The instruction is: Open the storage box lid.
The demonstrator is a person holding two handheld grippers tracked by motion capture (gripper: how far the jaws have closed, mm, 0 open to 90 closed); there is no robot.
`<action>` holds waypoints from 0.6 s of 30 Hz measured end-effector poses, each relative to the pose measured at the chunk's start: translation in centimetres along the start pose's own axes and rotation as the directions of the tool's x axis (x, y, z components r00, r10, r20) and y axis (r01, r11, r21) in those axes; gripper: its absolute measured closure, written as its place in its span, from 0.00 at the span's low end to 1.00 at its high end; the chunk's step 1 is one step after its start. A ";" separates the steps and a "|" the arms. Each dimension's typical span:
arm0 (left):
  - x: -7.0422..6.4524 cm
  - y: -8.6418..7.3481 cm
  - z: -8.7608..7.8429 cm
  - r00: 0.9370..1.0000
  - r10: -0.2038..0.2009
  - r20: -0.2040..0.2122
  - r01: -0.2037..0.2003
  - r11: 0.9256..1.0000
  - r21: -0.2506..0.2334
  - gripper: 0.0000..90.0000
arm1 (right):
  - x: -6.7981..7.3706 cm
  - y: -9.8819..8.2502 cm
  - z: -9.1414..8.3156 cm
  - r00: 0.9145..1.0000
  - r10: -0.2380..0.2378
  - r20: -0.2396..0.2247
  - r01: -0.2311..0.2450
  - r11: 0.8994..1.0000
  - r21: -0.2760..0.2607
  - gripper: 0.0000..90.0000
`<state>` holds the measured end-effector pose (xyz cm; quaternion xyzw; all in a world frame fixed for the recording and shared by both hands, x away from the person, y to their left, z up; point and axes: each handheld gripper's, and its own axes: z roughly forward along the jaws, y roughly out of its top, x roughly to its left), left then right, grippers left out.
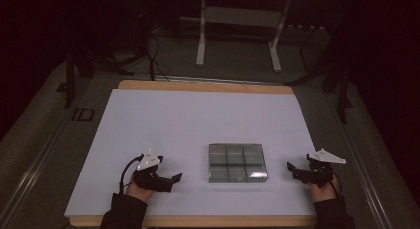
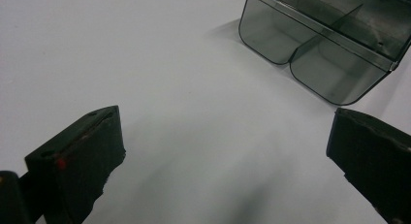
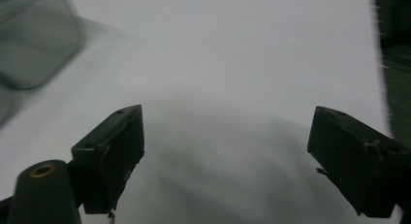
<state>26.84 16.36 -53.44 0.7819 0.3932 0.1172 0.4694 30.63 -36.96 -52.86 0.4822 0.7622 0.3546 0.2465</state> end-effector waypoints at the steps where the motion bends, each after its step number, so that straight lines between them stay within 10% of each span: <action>1: 0.0 0.1 0.0 1.000 -0.003 0.003 0.003 1.000 0.005 0.01 | 0.0 0.1 0.0 1.000 -0.006 -0.016 0.006 1.000 0.004 0.15; 18: -1.5 1.2 1.5 0.994 0.086 0.071 -0.090 0.995 0.049 0.01 | 2.2 0.8 0.6 0.974 -0.155 -0.167 0.160 0.987 0.022 0.16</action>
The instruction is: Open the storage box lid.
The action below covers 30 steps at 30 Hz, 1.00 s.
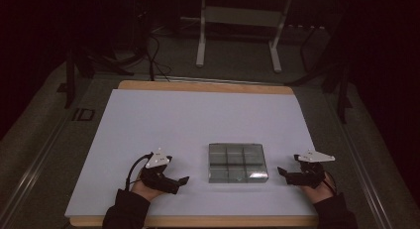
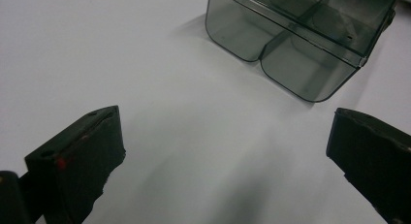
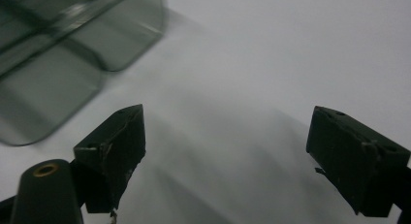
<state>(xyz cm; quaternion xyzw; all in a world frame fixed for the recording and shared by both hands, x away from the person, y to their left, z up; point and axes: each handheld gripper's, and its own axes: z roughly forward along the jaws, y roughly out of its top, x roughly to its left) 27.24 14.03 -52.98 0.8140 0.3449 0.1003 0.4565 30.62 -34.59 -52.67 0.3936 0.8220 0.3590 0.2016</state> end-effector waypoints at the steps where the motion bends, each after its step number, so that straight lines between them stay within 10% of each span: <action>1: -0.2 0.1 0.1 1.000 0.015 -0.002 -0.015 1.000 0.005 0.01 | 0.2 0.1 0.1 1.000 -0.014 -0.009 0.014 1.000 0.000 0.16; 20: -2.1 2.2 3.5 0.984 0.144 0.105 -0.151 0.986 0.066 0.19 | 2.2 1.2 1.3 0.969 -0.131 -0.210 0.136 0.991 0.009 0.41; 26: -2.2 2.7 4.5 0.980 0.165 0.113 -0.175 0.981 0.085 0.40 | 2.4 1.1 1.8 0.959 -0.143 -0.243 0.154 0.988 0.025 0.53; 30: -2.4 3.3 5.1 0.973 0.197 0.124 -0.209 0.973 0.096 0.69 | 2.3 1.1 1.8 0.957 -0.141 -0.254 0.150 0.989 0.017 0.80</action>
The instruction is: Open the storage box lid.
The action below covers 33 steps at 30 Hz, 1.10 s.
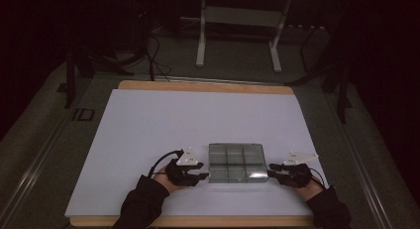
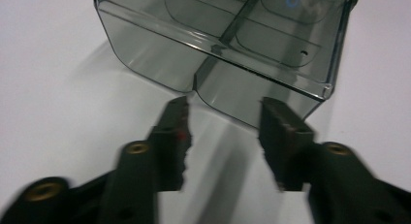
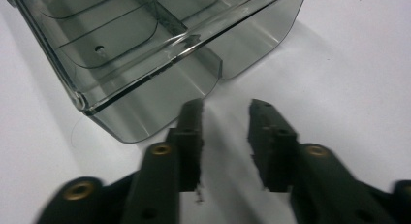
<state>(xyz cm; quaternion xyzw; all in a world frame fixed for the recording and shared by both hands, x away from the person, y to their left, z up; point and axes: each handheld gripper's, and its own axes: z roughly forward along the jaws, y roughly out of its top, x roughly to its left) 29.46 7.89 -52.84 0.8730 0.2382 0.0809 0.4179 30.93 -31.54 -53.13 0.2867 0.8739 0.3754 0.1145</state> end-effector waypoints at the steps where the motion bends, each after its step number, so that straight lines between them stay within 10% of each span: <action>1: 0.0 0.0 0.0 1.000 0.000 0.000 0.000 1.000 0.000 0.74 | 0.0 0.0 0.0 1.000 0.000 0.000 0.000 1.000 0.000 0.80; 11: 0.0 0.2 0.4 0.999 0.048 -0.009 -0.048 0.999 0.006 1.00 | 0.3 0.6 -0.6 0.998 -0.042 -0.037 0.040 0.998 -0.050 1.00; 33: -0.5 1.2 -0.5 0.998 0.055 -0.010 -0.055 0.998 -0.010 1.00 | 0.4 1.0 -1.3 0.995 -0.070 -0.068 0.065 0.995 -0.073 1.00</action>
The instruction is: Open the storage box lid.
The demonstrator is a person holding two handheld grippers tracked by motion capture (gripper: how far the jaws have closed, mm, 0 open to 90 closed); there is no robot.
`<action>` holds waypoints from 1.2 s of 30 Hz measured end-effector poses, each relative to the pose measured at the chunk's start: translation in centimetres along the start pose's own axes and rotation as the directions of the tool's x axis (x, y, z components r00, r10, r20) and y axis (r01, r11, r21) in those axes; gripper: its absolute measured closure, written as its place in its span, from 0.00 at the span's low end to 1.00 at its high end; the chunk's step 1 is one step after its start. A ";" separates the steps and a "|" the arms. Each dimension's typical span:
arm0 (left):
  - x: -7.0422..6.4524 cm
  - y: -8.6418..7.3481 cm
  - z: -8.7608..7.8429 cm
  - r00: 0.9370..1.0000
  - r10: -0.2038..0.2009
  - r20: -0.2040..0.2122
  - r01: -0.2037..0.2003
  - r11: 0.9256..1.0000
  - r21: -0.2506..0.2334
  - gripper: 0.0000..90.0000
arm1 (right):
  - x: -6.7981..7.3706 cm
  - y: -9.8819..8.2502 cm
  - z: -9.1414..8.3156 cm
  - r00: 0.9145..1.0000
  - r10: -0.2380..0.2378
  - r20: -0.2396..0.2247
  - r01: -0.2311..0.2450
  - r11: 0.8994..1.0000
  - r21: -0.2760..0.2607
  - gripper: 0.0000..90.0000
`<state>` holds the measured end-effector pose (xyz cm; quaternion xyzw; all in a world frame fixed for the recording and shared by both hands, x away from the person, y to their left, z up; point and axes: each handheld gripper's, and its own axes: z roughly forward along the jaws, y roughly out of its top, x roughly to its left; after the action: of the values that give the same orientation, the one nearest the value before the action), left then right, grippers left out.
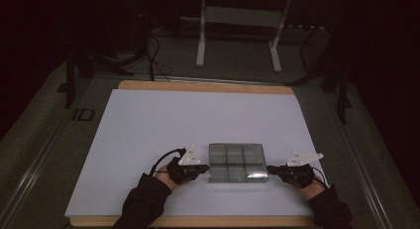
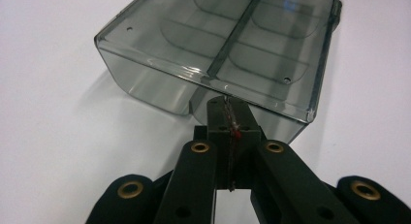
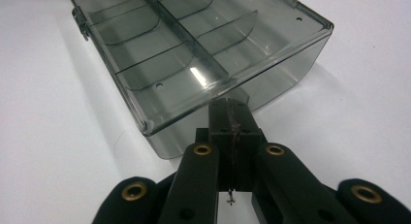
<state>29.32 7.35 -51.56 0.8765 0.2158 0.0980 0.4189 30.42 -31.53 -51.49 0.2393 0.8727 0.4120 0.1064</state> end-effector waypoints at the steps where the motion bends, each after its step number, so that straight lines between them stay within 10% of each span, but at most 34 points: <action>1: 0.0 0.0 0.0 1.000 -0.002 0.002 0.002 1.000 0.000 1.00 | 0.0 0.0 0.0 1.000 -0.002 0.001 0.002 1.000 -0.002 1.00; 9: 0.2 0.3 0.1 1.000 -0.019 -0.002 0.019 0.999 -0.031 1.00 | 0.1 0.5 -0.3 1.000 -0.002 -0.004 0.002 1.000 -0.017 1.00; 20: 1.0 0.5 0.2 0.996 -0.063 -0.071 0.058 0.996 -0.065 0.68 | -0.6 0.9 -0.1 0.999 0.019 0.043 -0.017 0.999 -0.047 0.77; 36: 1.8 1.0 0.7 0.992 -0.065 -0.105 0.053 0.992 -0.116 0.60 | -1.7 2.0 0.6 0.997 0.011 0.083 -0.005 0.998 -0.069 0.71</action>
<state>31.45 7.11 -51.21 0.8381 0.2580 0.1450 0.4582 32.83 -30.90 -50.31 0.2559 0.8518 0.4320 0.1492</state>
